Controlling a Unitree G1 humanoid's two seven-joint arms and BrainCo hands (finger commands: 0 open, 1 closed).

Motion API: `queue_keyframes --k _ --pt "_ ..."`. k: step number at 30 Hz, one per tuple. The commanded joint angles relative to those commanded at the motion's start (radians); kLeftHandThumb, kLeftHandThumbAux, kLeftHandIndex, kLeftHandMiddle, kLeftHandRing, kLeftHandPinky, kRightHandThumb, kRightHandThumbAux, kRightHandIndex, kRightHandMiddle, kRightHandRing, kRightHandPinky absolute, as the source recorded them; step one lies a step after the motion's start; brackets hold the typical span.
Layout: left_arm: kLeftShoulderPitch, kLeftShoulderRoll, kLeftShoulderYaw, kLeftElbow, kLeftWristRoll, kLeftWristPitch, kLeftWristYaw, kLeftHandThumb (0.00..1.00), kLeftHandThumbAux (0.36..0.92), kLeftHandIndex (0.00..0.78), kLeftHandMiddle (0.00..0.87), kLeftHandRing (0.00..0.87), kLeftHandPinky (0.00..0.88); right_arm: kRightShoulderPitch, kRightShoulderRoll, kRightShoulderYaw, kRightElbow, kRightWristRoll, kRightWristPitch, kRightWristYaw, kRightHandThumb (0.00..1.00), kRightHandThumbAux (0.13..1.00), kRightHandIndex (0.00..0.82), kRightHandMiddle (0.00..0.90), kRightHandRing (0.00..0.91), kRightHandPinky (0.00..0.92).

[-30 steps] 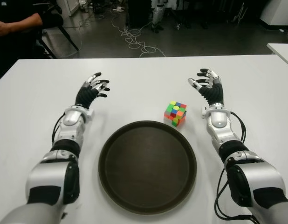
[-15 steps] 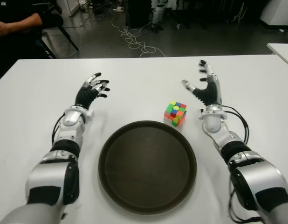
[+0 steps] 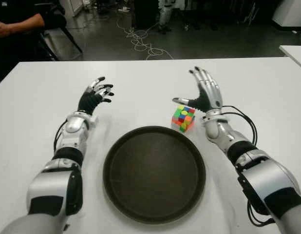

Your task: Pick up the Rubik's Cube and put it in the plate

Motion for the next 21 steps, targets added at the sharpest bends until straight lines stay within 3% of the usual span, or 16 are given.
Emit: queue_keyframes --k 14,17,21 --pt "-0.003 -0.001 -0.009 -0.007 -0.001 -0.010 -0.012 0.343 0.605 0.111 0.293 0.358 0.420 0.012 -0.006 -0.008 0.004 0.043 -0.068 0.001 0.057 0.489 0.000 0.000 0.000 0.019" --pt "-0.003 0.000 -0.010 -0.006 0.000 -0.007 -0.012 0.331 0.603 0.108 0.294 0.361 0.421 0.016 -0.005 -0.010 0.009 0.053 -0.093 0.031 0.066 0.508 0.000 0.000 0.000 0.095" --pt "-0.004 0.001 -0.010 -0.005 0.001 -0.004 -0.010 0.323 0.604 0.105 0.289 0.356 0.422 0.021 -0.009 -0.013 0.015 0.065 -0.143 0.083 0.075 0.550 0.000 0.013 0.089 0.214"
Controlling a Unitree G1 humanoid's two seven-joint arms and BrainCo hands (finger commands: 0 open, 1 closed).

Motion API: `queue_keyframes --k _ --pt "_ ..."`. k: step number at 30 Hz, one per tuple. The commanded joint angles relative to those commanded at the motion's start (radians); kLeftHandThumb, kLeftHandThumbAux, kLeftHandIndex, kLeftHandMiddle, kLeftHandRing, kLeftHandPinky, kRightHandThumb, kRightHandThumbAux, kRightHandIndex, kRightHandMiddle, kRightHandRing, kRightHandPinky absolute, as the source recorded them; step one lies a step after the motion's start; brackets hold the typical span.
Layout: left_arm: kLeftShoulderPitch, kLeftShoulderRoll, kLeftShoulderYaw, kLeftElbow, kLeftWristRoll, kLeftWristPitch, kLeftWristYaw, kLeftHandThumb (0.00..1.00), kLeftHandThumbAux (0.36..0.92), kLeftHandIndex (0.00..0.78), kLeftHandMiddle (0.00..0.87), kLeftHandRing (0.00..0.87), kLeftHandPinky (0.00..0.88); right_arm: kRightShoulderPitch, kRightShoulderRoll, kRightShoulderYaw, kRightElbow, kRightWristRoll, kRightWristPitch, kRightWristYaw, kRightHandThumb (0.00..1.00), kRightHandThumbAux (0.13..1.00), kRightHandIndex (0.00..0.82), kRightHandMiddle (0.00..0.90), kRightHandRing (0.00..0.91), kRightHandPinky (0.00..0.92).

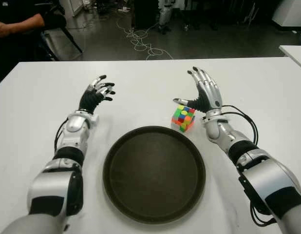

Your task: Pick up the Rubik's Cube and put it in the plate

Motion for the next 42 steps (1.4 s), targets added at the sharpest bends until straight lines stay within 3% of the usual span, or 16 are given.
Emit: queue_keyframes --k 4,11,22,29,42 --pt "0.000 0.001 0.001 0.000 -0.001 0.001 -0.001 0.314 0.607 0.104 0.290 0.360 0.426 0.001 -0.006 0.002 0.001 0.004 -0.049 0.037 0.095 0.584 0.000 0.053 0.153 0.289" --pt "0.003 0.001 0.002 0.000 -0.003 -0.002 -0.002 0.307 0.615 0.107 0.295 0.363 0.421 0.005 -0.015 0.013 0.002 -0.001 -0.118 0.089 0.125 0.602 0.000 0.075 0.180 0.315" --pt "0.003 0.000 -0.001 -0.001 -0.001 -0.007 -0.008 0.307 0.615 0.106 0.299 0.367 0.435 0.002 -0.015 0.004 0.005 0.009 -0.120 0.135 0.118 0.594 0.000 0.070 0.173 0.304" --pt "0.002 -0.001 0.000 -0.001 -0.003 -0.006 -0.011 0.321 0.620 0.108 0.294 0.363 0.424 0.000 -0.016 0.001 0.002 0.009 -0.118 0.120 0.099 0.598 0.000 0.061 0.149 0.247" --pt "-0.003 0.004 -0.003 0.006 0.003 0.006 -0.006 0.320 0.612 0.109 0.296 0.366 0.428 -0.008 -0.034 -0.048 -0.024 0.048 -0.229 0.036 0.066 0.643 0.013 0.105 0.196 0.313"
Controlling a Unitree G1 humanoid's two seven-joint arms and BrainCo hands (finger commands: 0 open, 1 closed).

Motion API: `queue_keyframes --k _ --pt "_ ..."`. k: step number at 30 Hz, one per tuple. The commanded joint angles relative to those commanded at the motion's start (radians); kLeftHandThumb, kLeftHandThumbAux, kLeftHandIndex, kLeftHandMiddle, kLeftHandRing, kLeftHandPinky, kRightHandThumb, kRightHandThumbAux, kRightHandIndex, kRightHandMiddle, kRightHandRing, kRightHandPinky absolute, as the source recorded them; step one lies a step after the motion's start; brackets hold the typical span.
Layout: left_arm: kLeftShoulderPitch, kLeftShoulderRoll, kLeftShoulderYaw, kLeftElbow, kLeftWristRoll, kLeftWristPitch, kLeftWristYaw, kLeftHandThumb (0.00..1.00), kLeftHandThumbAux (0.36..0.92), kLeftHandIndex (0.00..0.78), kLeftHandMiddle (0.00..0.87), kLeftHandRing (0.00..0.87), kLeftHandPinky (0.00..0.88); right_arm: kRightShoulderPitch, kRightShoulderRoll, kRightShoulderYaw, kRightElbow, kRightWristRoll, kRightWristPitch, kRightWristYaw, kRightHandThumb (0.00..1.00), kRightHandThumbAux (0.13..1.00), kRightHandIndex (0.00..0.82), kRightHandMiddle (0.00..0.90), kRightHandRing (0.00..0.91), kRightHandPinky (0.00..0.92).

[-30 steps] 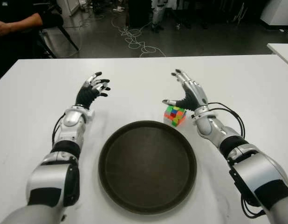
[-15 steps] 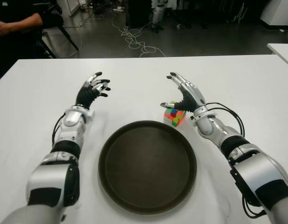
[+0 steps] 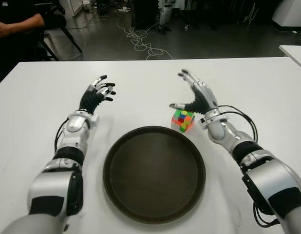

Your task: Pick up the Rubik's Cube and put it in the plate

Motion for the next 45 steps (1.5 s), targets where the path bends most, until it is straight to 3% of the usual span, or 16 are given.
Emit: queue_keyframes --k 13,22,26,35,45 --pt "0.003 -0.002 0.003 -0.007 -0.004 -0.008 -0.002 0.340 0.628 0.111 0.301 0.374 0.440 0.001 -0.007 -0.005 0.003 0.008 -0.003 0.051 0.048 0.648 0.022 0.108 0.204 0.321" --pt "0.005 -0.002 -0.003 -0.009 0.003 -0.011 0.005 0.338 0.625 0.113 0.289 0.361 0.428 -0.016 -0.035 0.060 0.000 -0.043 0.080 0.205 0.016 0.621 0.007 0.112 0.204 0.307" --pt "0.006 -0.003 -0.005 -0.011 0.005 -0.015 0.005 0.358 0.636 0.119 0.296 0.365 0.429 -0.031 -0.052 0.116 -0.006 -0.090 0.130 0.289 0.003 0.593 0.001 0.085 0.170 0.254" --pt "0.007 -0.005 -0.004 -0.012 0.001 -0.013 0.001 0.322 0.623 0.110 0.291 0.353 0.409 -0.041 -0.067 0.171 -0.031 -0.130 0.178 0.372 0.000 0.500 0.000 0.042 0.105 0.170" --pt "0.005 -0.005 -0.005 -0.009 0.003 -0.015 0.003 0.311 0.606 0.109 0.295 0.359 0.418 -0.042 -0.068 0.184 -0.046 -0.132 0.203 0.397 0.000 0.468 0.000 0.036 0.118 0.234"
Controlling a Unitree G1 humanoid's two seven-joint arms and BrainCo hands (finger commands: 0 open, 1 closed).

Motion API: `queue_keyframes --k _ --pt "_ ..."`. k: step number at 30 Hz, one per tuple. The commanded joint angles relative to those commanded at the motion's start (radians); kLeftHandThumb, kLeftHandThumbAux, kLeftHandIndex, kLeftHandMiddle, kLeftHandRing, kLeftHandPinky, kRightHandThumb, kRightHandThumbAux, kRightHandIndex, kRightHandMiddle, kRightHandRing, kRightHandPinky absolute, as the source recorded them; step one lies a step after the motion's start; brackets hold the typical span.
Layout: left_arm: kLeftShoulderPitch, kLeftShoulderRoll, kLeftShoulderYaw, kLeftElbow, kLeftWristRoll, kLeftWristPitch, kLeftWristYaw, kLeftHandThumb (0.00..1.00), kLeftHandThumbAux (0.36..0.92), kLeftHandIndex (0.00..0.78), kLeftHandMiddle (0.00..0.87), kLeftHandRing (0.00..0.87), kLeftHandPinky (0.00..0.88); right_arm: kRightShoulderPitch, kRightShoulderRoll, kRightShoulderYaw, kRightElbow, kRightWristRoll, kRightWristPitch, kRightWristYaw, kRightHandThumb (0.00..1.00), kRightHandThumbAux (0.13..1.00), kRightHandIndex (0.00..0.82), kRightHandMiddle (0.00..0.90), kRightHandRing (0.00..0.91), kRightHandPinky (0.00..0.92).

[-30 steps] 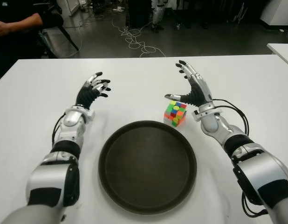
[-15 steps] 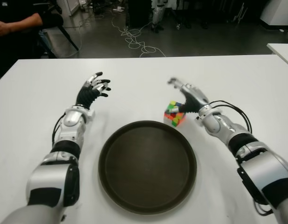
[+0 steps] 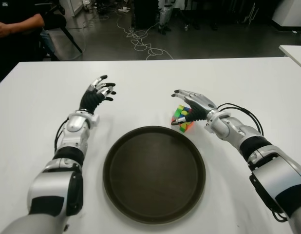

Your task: Pick up the Rubik's Cube and put it in the plate

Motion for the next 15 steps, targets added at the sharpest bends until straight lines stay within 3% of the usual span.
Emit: queue_keyframes --k 15 --pt "0.001 -0.001 -0.002 -0.002 0.001 -0.001 0.001 0.306 0.615 0.111 0.291 0.362 0.424 0.007 -0.005 0.032 -0.035 -0.008 -0.006 -0.003 0.000 0.477 0.000 0.041 0.104 0.186"
